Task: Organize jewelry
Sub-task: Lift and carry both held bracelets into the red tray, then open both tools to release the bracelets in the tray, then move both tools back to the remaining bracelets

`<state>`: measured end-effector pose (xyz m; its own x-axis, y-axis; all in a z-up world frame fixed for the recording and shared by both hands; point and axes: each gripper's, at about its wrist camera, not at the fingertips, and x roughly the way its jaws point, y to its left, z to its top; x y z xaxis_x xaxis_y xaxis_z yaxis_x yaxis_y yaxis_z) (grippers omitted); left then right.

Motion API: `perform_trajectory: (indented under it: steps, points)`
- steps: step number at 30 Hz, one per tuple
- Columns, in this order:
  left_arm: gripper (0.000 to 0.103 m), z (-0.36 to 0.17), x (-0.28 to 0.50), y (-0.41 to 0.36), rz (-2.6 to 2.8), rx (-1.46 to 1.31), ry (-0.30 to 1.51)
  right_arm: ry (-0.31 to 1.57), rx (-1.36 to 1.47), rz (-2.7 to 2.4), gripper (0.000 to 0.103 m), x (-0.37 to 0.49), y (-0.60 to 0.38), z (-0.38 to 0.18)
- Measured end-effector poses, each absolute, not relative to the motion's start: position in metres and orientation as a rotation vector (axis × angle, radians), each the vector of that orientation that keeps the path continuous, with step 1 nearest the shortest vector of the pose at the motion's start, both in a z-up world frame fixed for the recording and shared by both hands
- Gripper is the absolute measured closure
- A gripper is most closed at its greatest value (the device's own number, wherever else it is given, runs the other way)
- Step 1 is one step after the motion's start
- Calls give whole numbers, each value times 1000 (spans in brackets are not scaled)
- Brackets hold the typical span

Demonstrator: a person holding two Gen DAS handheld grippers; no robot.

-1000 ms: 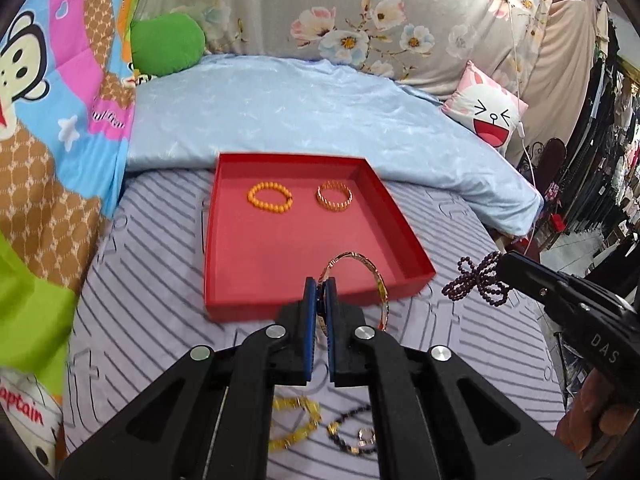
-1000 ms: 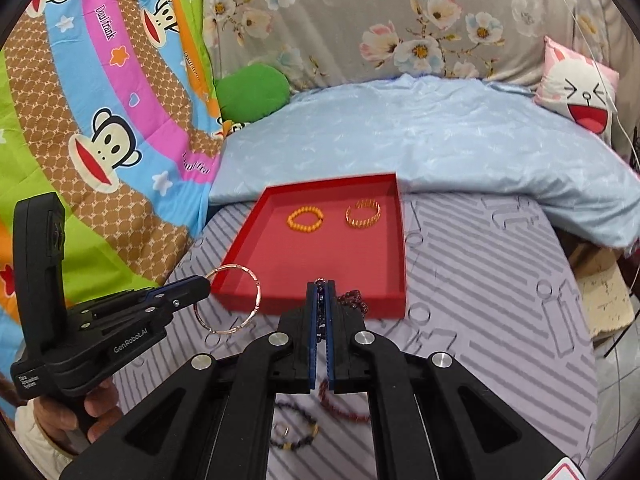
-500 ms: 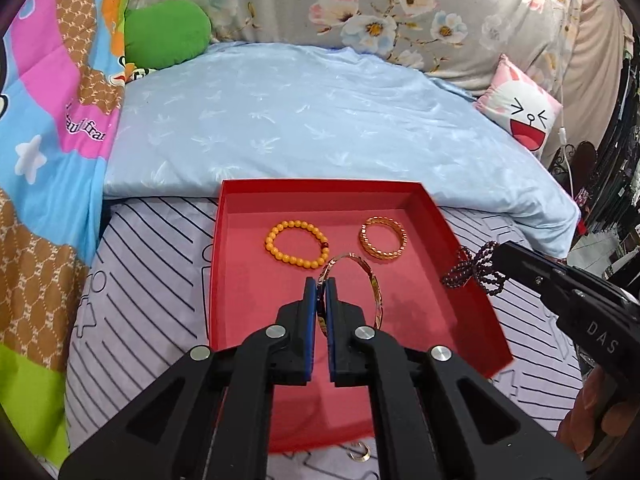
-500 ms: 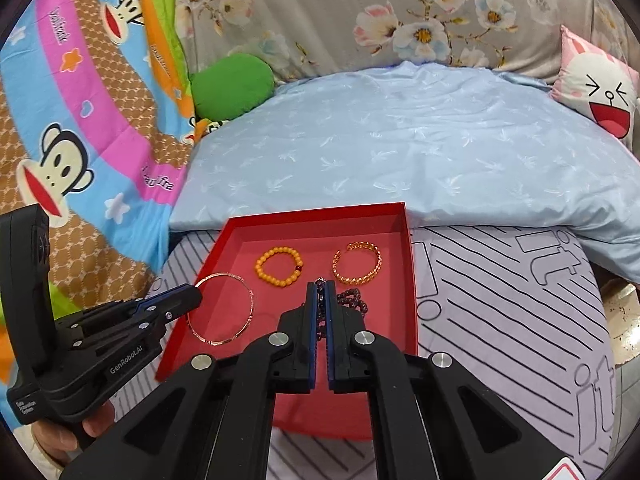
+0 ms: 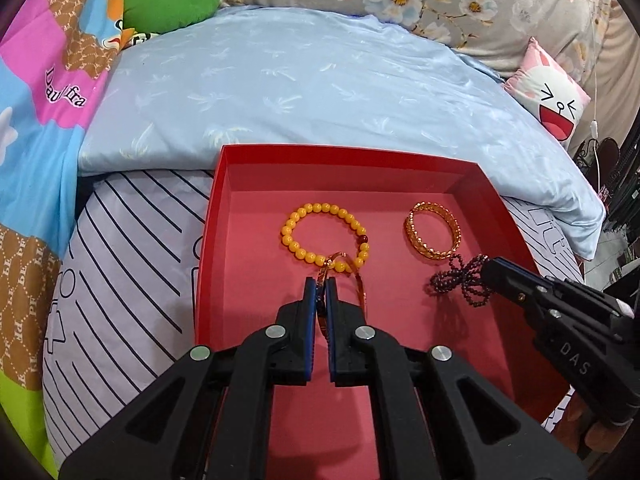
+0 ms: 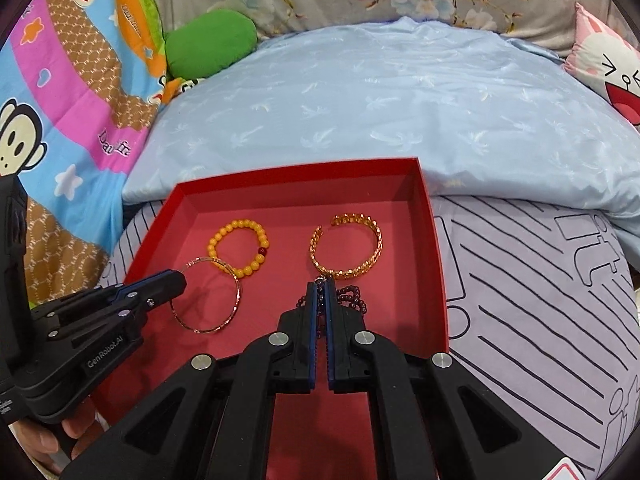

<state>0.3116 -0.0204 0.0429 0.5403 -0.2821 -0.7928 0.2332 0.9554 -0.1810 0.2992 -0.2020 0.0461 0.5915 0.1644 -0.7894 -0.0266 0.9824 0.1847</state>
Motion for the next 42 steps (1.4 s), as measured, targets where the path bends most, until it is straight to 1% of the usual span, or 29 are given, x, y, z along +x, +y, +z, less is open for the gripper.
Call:
perform_trajectory:
  steps: [2, 4, 5, 6, 7, 8, 9, 11, 15, 21, 27, 29, 30, 33, 42]
  points:
    - [98, 42, 313, -19, -300, -59, 959, 932, 164, 108, 97, 299, -203, 45]
    - [96, 45, 311, -17, -281, -65, 948, 918, 169, 92, 85, 294, -206, 49]
    - [92, 49, 309, -16, -281, -62, 931, 903, 177, 85, 70, 291, -208, 52]
    - [89, 52, 307, -15, -273, -58, 920, 886, 186, 79, 58, 288, -211, 57]
    - [84, 57, 304, -14, -265, -55, 903, 862, 195, 75, 57, 282, -214, 65]
    - [79, 61, 302, -12, -262, -55, 892, 848, 198, 77, 57, 277, -215, 71]
    - [77, 67, 298, -10, -259, -58, 876, 839, 199, 77, 57, 274, -216, 76]
    - [69, 77, 289, -6, -257, -67, 856, 813, 211, 81, 57, 262, -220, 90]
    - [63, 97, 259, 3, -262, -83, 809, 783, 206, 89, 57, 229, -225, 108]
    - [61, 108, 218, 13, -269, -90, 792, 774, 189, 71, 57, 182, -230, 114]
    - [61, 104, 177, 22, -261, -75, 800, 784, 195, 66, 57, 139, -231, 113]
    - [60, 100, 166, 24, -262, -71, 811, 796, 188, 64, 57, 126, -229, 108]
    - [57, 98, 159, 25, -261, -70, 817, 805, 185, 64, 57, 121, -228, 105]
    - [54, 88, 139, 26, -251, -41, 830, 832, 181, 62, 57, 107, -225, 94]
    - [54, 48, 99, 36, -220, -21, 915, 906, 185, 52, 57, 70, -222, 63]
